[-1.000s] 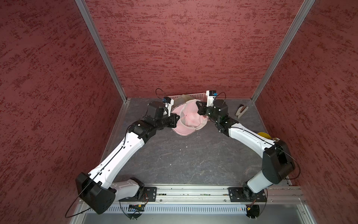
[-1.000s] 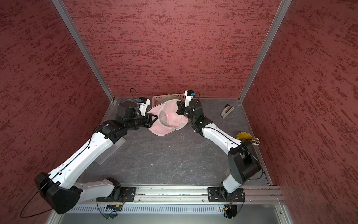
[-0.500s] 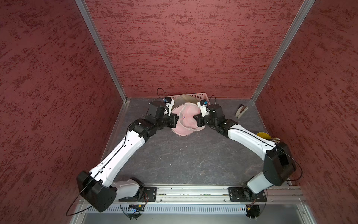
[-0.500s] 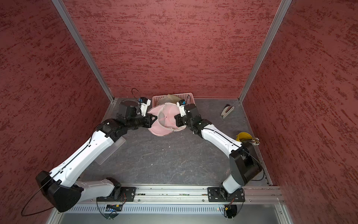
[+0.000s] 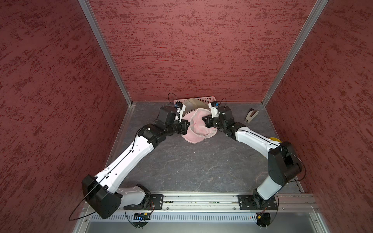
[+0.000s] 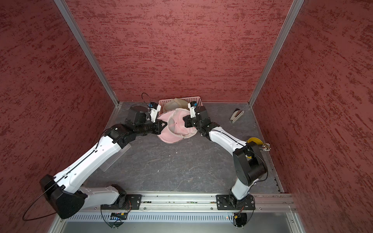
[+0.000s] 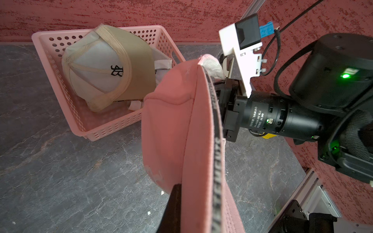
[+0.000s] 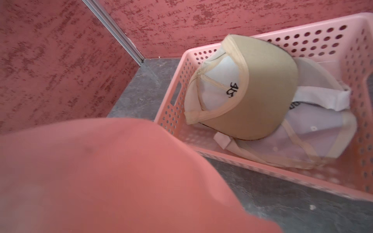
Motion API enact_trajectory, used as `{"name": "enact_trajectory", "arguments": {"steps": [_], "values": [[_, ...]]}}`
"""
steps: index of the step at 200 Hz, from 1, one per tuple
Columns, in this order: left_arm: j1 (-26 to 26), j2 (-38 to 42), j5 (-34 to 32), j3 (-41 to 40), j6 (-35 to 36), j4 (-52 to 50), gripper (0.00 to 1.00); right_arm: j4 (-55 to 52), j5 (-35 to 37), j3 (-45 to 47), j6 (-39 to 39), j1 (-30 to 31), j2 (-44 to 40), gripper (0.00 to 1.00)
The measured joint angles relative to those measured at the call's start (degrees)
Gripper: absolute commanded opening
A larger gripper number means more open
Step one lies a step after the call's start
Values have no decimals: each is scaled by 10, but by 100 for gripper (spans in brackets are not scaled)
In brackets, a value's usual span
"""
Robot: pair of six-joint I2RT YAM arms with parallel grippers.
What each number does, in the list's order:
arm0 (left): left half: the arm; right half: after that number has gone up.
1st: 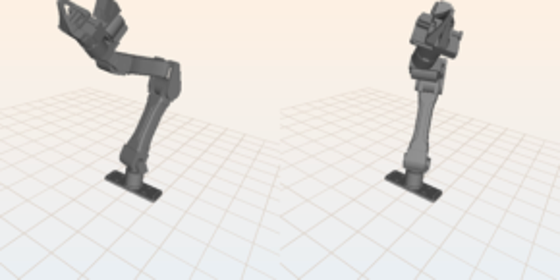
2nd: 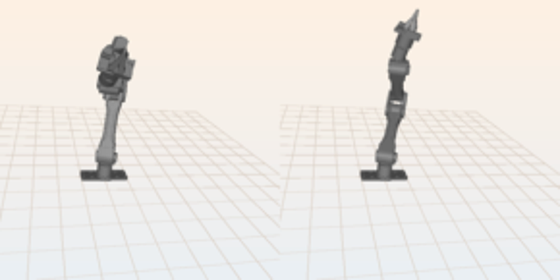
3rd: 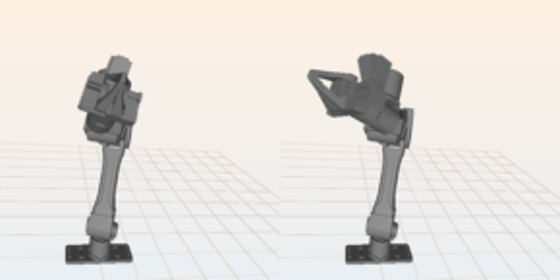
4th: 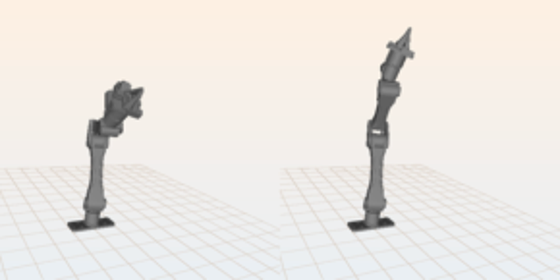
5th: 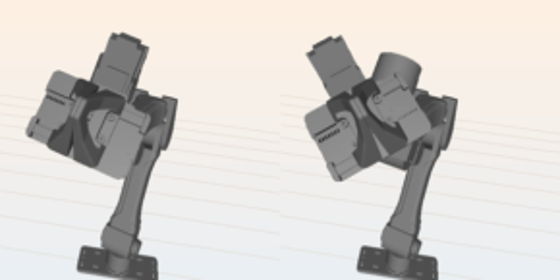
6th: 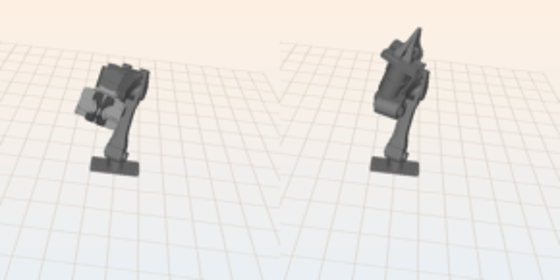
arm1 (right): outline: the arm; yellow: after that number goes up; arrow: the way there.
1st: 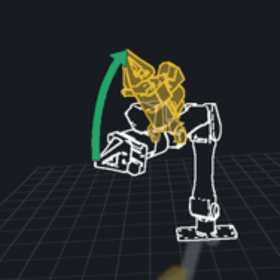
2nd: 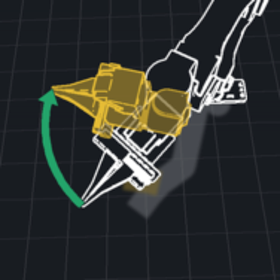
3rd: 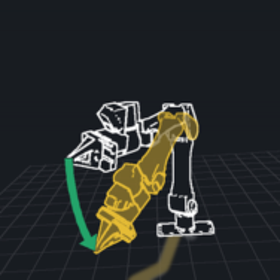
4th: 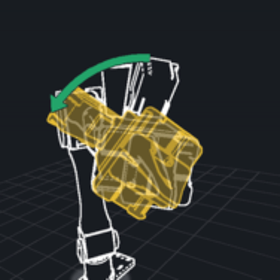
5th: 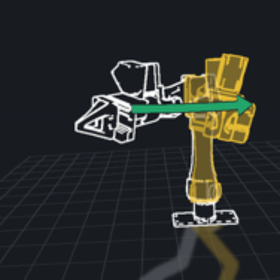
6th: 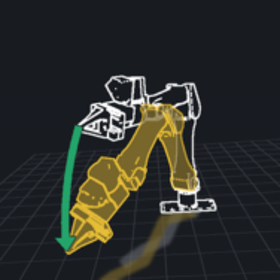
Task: Turn the baseball cap inside out
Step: Turn over the baseball cap.
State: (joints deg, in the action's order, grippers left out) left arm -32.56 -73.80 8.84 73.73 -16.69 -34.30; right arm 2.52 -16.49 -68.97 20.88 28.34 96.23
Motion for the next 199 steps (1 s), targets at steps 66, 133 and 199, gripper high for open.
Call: {"name": "enact_trajectory", "arguments": {"steps": [66,133,199], "values": [[-19,-17,1,0,-3,5,0,83,-33,-19,53,8,11,12],[-26,-18,0,0,-3,12,0,105,64,-4,105,-32,-8,0],[-23,-18,-10,0,3,18,0,40,99,12,78,-45,-62,3]]}}
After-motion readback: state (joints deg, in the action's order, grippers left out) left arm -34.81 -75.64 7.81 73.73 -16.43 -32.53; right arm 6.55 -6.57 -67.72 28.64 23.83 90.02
